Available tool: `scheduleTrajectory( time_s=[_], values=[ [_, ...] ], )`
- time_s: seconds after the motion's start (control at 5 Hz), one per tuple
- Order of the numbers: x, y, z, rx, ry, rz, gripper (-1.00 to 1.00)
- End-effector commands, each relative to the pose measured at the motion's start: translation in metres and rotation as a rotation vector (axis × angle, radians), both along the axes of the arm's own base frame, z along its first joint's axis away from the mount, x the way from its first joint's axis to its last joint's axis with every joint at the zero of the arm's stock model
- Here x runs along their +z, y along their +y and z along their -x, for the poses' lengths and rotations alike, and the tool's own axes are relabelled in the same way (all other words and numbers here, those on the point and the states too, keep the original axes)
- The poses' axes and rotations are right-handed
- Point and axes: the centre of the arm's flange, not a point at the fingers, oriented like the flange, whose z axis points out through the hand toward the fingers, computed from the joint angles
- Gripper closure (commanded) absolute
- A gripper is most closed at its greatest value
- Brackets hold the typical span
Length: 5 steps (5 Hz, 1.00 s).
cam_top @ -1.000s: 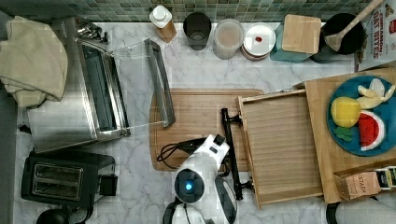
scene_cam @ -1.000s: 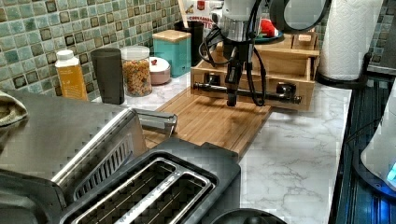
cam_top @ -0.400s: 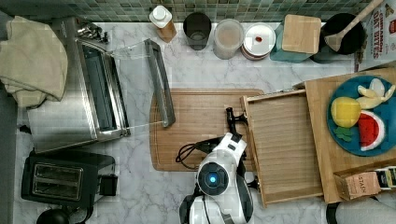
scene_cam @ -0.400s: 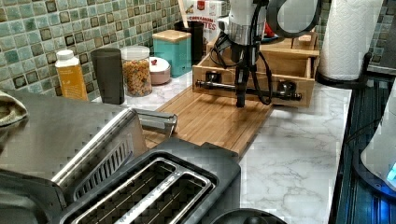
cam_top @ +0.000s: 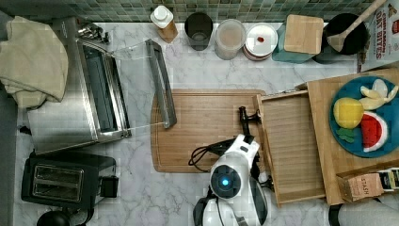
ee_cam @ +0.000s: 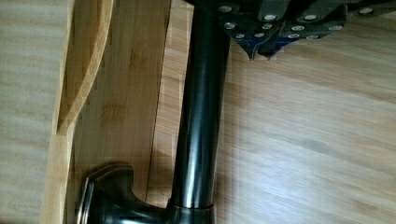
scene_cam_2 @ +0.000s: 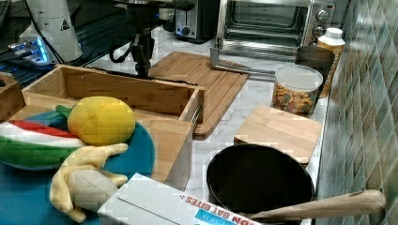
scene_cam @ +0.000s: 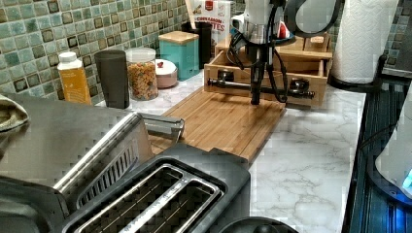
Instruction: Close the drawer.
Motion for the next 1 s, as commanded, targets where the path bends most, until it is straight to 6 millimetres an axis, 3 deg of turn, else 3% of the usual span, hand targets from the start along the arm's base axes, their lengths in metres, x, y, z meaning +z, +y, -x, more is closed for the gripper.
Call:
scheduleTrajectory(
  time_s=[0.2,0.8,1.0],
  values=[
    [0.072,-0.178,-0.029,-0.262,-0.208,0.058,1.0],
    [0.079,-0.295,-0.031,-0.18,-0.284,0.039,1.0],
    [0.088,-0.316,-0.034,-0.171,-0.273,0.054,1.0]
  ],
)
